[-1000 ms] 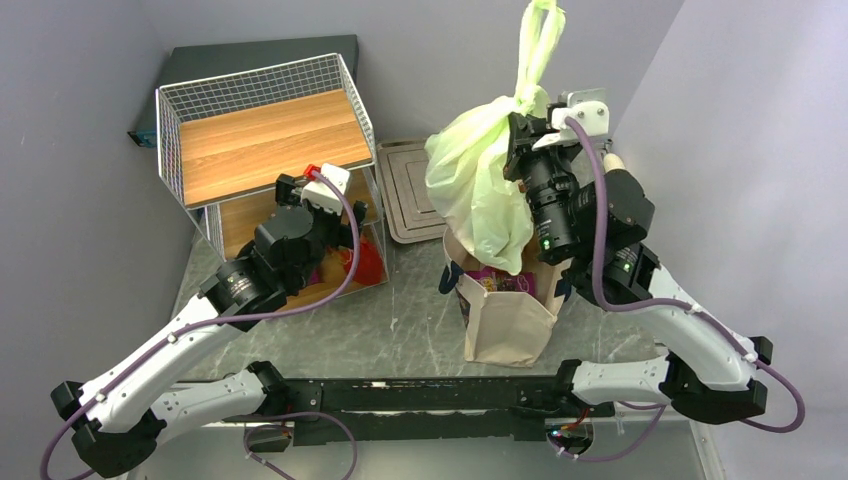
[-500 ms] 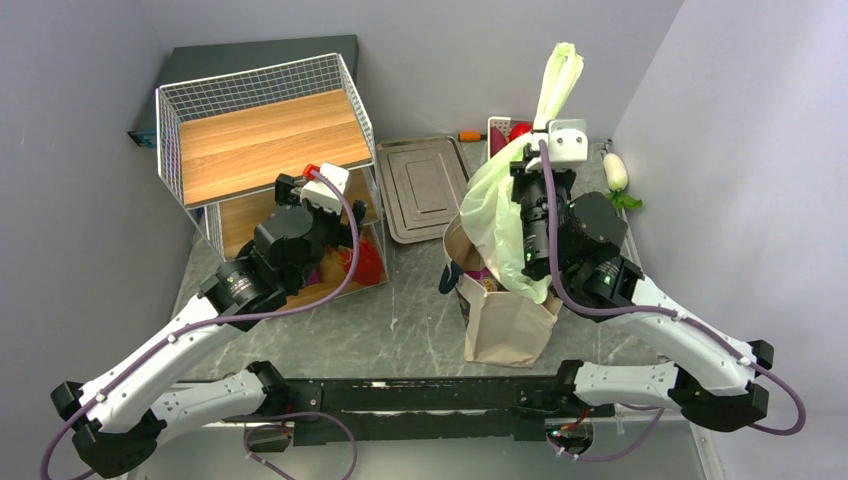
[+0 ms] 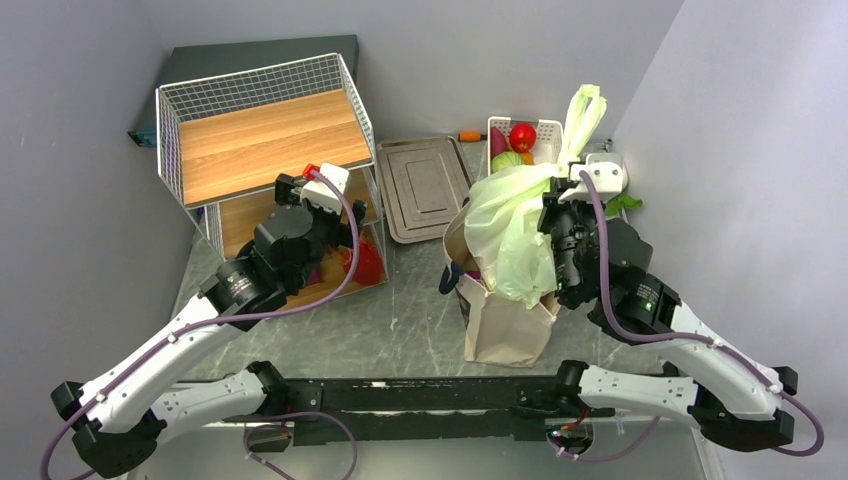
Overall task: Place the food into the grocery bag and tie it
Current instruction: Place the grocery bag in the grocery bag.
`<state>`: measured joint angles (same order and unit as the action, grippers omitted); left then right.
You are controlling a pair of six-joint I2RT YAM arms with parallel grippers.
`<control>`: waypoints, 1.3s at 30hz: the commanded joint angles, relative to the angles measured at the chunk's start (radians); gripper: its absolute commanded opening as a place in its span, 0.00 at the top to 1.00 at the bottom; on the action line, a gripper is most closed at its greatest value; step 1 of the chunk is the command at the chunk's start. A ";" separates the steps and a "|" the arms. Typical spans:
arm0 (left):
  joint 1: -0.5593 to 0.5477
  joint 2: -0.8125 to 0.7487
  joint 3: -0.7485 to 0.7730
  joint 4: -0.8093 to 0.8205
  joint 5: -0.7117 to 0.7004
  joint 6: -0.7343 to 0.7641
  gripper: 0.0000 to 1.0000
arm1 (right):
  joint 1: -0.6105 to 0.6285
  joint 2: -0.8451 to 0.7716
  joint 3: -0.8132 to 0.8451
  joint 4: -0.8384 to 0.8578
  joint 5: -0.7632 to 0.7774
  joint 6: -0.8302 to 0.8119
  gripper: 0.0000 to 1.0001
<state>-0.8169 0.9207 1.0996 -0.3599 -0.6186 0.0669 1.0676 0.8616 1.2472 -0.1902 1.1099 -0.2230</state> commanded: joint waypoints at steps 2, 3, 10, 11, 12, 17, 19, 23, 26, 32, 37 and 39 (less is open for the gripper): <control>0.025 0.000 0.018 0.102 -0.036 0.020 0.01 | -0.006 0.007 -0.025 -0.188 -0.073 0.180 1.00; 0.025 -0.001 0.017 0.102 -0.038 0.022 0.01 | -0.008 0.011 -0.037 -0.208 -0.081 0.204 1.00; 0.025 0.000 0.016 0.104 -0.037 0.022 0.01 | -0.042 0.028 -0.145 -0.264 -0.151 0.356 1.00; 0.025 0.000 0.017 0.104 -0.037 0.022 0.01 | -0.055 0.032 -0.161 -0.267 -0.161 0.369 1.00; 0.026 -0.001 0.017 0.103 -0.037 0.022 0.01 | -0.073 0.036 -0.178 -0.271 -0.175 0.385 1.00; 0.025 -0.004 0.017 0.103 -0.035 0.022 0.01 | -0.244 0.046 -0.247 -0.282 -0.338 0.474 1.00; 0.026 -0.005 0.016 0.102 -0.035 0.022 0.01 | -0.293 0.049 -0.278 -0.276 -0.392 0.497 1.00; 0.025 -0.006 0.015 0.102 -0.035 0.023 0.01 | -0.345 0.085 -0.328 -0.271 -0.444 0.523 1.00; 0.026 -0.008 0.016 0.104 -0.037 0.025 0.01 | -0.381 0.135 -0.370 -0.271 -0.494 0.551 1.00; 0.026 -0.010 0.014 0.105 -0.038 0.027 0.01 | -0.419 0.215 -0.421 -0.249 -0.540 0.581 1.00; 0.026 -0.008 0.015 0.103 -0.034 0.025 0.01 | -0.419 0.197 -0.356 -0.291 -0.518 0.547 1.00; 0.026 -0.008 0.017 0.104 -0.033 0.025 0.01 | -0.419 0.177 -0.309 -0.315 -0.523 0.517 1.00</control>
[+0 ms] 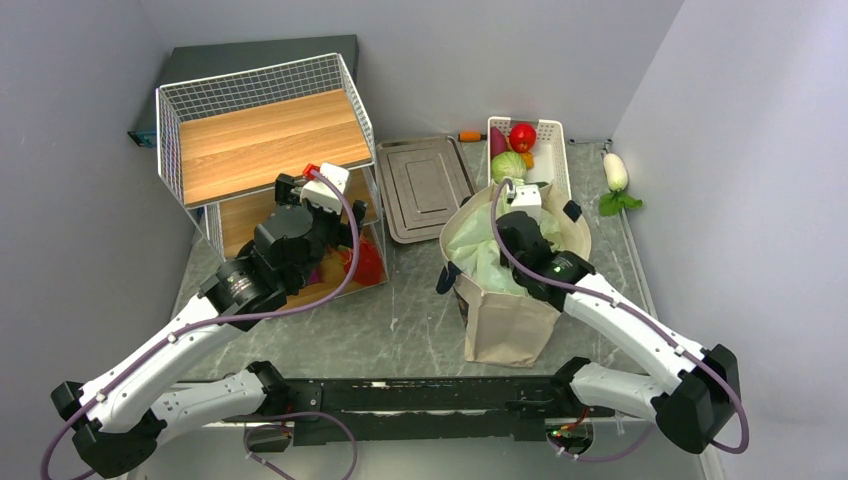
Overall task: Place the food into the grocery bag and tie it
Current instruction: Place the grocery bag in the grocery bag, then reset both arms
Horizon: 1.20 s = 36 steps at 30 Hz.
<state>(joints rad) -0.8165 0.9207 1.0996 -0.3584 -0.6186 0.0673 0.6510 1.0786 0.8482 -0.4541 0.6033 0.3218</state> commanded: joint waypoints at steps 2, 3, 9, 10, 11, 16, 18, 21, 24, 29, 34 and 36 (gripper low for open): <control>0.025 -0.008 0.016 0.103 -0.034 0.025 0.01 | -0.003 -0.055 0.149 -0.090 -0.032 -0.064 1.00; 0.025 -0.008 0.014 0.104 -0.035 0.025 0.01 | -0.002 -0.058 0.186 -0.115 -0.043 -0.075 0.91; 0.025 -0.007 0.014 0.101 -0.035 0.025 0.01 | -0.002 -0.079 0.381 -0.227 -0.070 -0.096 0.28; 0.026 -0.007 0.014 0.103 -0.035 0.025 0.01 | -0.003 -0.085 0.399 -0.232 -0.073 -0.097 0.25; 0.025 -0.006 0.014 0.102 -0.034 0.025 0.01 | -0.003 -0.092 0.414 -0.234 -0.076 -0.100 0.23; 0.026 -0.006 0.015 0.102 -0.033 0.024 0.01 | -0.002 -0.102 0.474 -0.243 -0.094 -0.110 0.19; 0.025 -0.007 0.015 0.102 -0.032 0.024 0.01 | -0.002 -0.105 0.487 -0.237 -0.107 -0.116 0.19; 0.026 -0.008 0.018 0.099 -0.026 0.020 0.01 | -0.002 -0.118 0.490 -0.214 -0.128 -0.121 0.18; 0.025 -0.016 0.014 0.104 -0.002 0.016 0.01 | -0.002 -0.130 0.487 -0.197 -0.141 -0.119 0.17; 0.026 -0.018 0.022 0.097 0.044 0.024 0.01 | -0.002 -0.129 0.517 -0.204 -0.166 -0.107 0.10; 0.026 -0.038 0.041 0.083 0.224 0.014 0.01 | -0.001 -0.161 0.525 -0.184 -0.171 -0.061 0.02; 0.025 -0.045 0.061 0.067 0.395 0.017 0.01 | -0.001 -0.168 0.532 -0.187 -0.211 -0.059 0.00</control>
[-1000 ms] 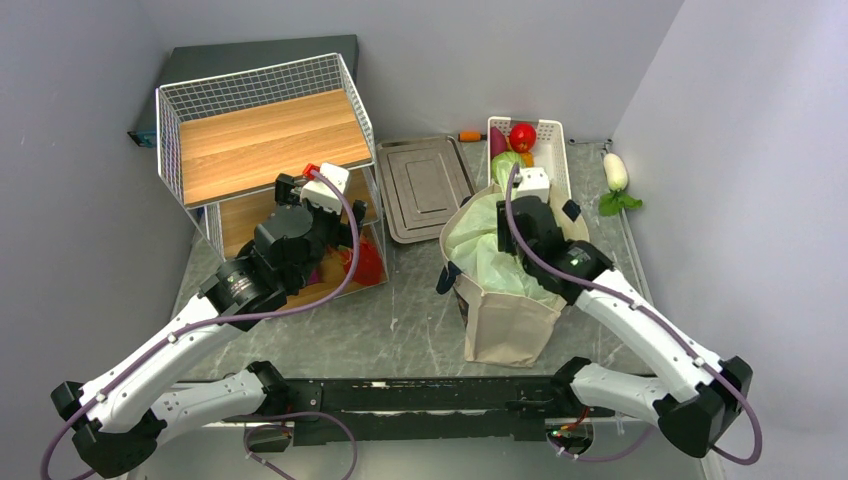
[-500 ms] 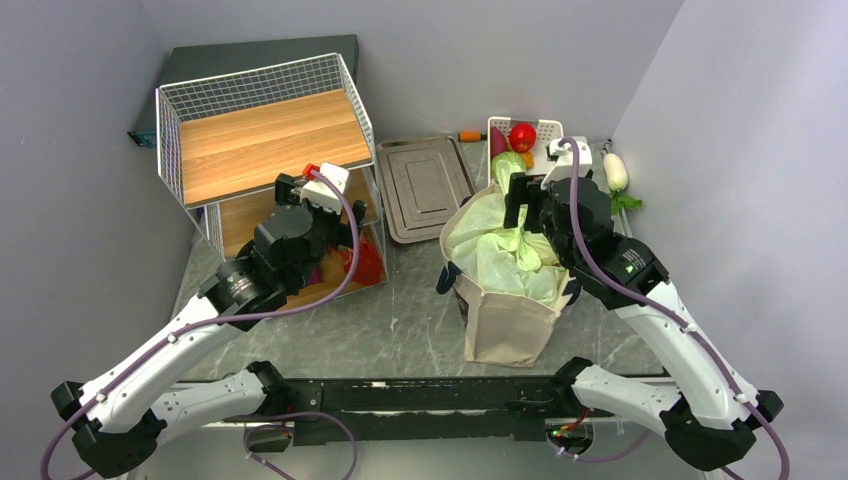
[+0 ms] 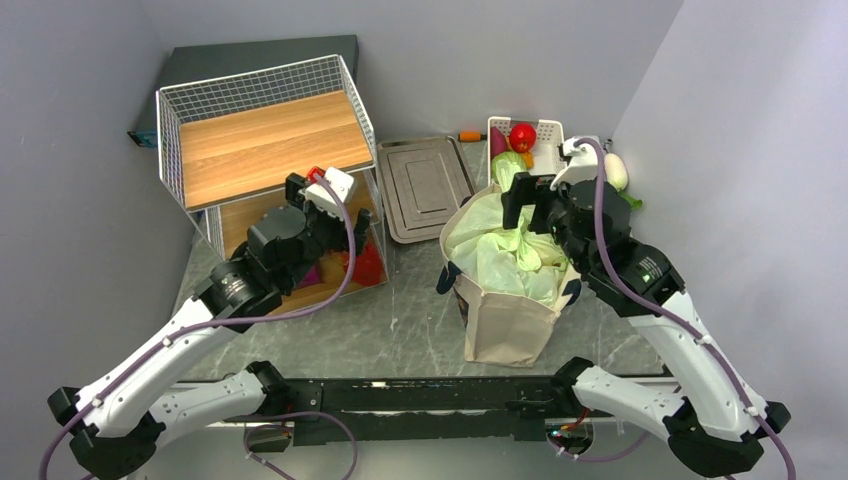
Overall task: Place the food into the grocery bag and tie it
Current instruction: Reset both arms
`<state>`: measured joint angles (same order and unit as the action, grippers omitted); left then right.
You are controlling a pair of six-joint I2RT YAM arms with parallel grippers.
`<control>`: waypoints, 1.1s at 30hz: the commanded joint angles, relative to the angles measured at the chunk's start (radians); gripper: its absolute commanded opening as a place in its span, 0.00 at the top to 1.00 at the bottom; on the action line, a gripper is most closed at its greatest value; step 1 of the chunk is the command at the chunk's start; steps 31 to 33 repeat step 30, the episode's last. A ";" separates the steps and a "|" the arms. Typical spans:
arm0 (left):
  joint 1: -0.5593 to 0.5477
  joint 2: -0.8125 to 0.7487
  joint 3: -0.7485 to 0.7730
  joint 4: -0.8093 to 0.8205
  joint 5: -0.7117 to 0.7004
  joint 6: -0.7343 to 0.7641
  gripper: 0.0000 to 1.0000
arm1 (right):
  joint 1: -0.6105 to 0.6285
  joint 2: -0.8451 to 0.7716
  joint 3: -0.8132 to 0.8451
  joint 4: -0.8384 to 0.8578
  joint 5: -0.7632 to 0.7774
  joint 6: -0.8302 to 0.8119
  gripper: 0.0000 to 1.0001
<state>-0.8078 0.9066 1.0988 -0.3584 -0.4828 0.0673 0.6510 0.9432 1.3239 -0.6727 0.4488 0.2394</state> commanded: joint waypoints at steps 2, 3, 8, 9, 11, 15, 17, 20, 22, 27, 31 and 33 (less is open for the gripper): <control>0.016 -0.036 0.090 0.053 0.438 0.011 0.01 | -0.003 -0.045 0.058 0.033 -0.098 0.025 0.00; 0.015 -0.040 0.103 0.056 0.513 0.001 0.01 | -0.001 -0.055 0.055 0.033 -0.113 0.027 0.00; 0.015 -0.056 0.147 0.059 0.672 -0.059 0.01 | -0.002 -0.128 0.006 0.035 -0.114 0.042 0.00; 0.015 -0.061 0.149 0.058 0.679 -0.060 0.01 | -0.001 -0.152 -0.011 0.042 -0.122 0.036 0.00; 0.015 -0.068 0.153 0.059 0.688 -0.088 0.01 | -0.002 -0.207 -0.058 0.063 -0.136 0.027 0.00; 0.015 -0.080 0.154 0.063 0.704 -0.119 0.01 | -0.002 -0.315 -0.131 0.101 -0.159 0.021 0.00; 0.015 -0.081 0.156 0.065 0.707 -0.128 0.01 | -0.002 -0.341 -0.138 0.096 -0.155 0.020 0.00; 0.015 -0.078 0.165 0.057 0.705 -0.133 0.01 | -0.002 -0.359 -0.134 0.075 -0.147 0.022 0.00; 0.015 -0.079 0.171 0.051 0.694 -0.134 0.01 | -0.002 -0.368 -0.131 0.063 -0.141 0.026 0.00; 0.015 -0.090 0.171 0.050 0.678 -0.141 0.01 | -0.003 -0.399 -0.138 0.067 -0.155 0.020 0.00; 0.015 -0.091 0.176 0.041 0.676 -0.144 0.01 | -0.003 -0.400 -0.127 0.048 -0.150 0.017 0.00; 0.015 -0.091 0.176 0.041 0.676 -0.144 0.01 | -0.003 -0.400 -0.127 0.048 -0.150 0.017 0.00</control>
